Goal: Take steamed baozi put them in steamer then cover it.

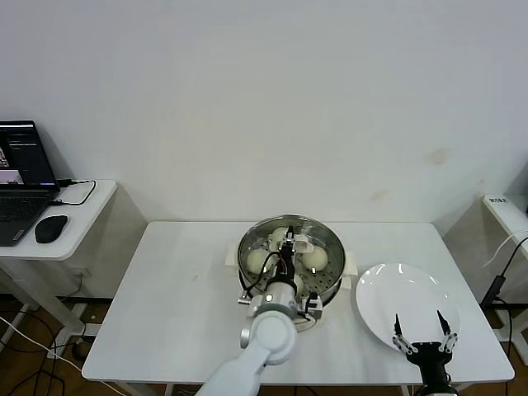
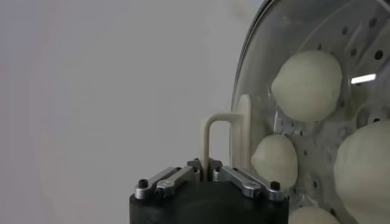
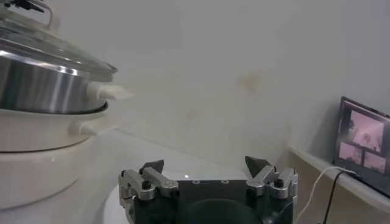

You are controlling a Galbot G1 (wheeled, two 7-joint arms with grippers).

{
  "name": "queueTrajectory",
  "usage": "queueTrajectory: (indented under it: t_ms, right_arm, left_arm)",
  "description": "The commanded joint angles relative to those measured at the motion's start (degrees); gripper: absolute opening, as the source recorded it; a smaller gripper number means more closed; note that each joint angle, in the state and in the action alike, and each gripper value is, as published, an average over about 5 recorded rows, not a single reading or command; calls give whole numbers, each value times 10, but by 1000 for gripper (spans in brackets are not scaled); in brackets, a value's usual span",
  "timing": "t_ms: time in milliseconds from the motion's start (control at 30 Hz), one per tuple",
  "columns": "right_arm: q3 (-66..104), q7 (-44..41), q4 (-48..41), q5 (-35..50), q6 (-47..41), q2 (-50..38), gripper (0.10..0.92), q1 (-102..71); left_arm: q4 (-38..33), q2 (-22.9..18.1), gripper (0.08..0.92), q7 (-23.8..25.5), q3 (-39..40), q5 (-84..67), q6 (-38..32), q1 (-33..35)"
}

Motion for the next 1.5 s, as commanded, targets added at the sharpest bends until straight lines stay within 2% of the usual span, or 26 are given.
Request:
queueTrajectory:
  t_ms: [33,167,333,500,633,700,800,900,1000,1100,1333,1500]
  right_arm:
    - [-1,0,-2,0,0,0,823,0]
    - [-2,0,-3,-1,0,0,823,0]
    - [-3,0,-7,0,1,-2,823,-2]
    - [-3,-1,-9,5,3,-10,823,-6]
    - [-3,-2,-9,22,6,-29,823,-15]
    - [-6,-3,-5,31,6,-38,823,-18]
    - [-13,-6,4,44,-1,-42,823,-18]
    - [-20,-10,12,57,-7,-48,823,-24]
    - [-29,-14,20,74,-10,-62,823,-37]
    - [-33,-19,30,98,-15,-81,823,-51]
    - [-35,-30,52,164,-32,-124,823,-89]
    - [-35,-35,56,180,-31,-137,823,-106]
  left_arm:
    - [-60,22,275,0,0,-26,3,11]
    - [-115,58,396,-8,-8,-62,2,40]
    - [-202,119,543,-43,-43,-161,-16,103]
    - [-303,178,708,-69,-112,-318,-38,187]
    - [-365,201,802,-105,-162,-437,-55,281]
    - [-379,204,816,-155,-203,-532,-99,338]
    - [-367,202,822,-226,-313,-728,-237,412]
    - [-336,186,823,-265,-414,-880,-336,454]
    - [-327,174,823,-290,-466,-980,-352,488]
    - [-330,166,823,-298,-480,-1028,-341,522]
    - [-319,143,823,-291,-452,-1036,-355,583]
    - [-283,125,823,-267,-437,-1028,-382,593]
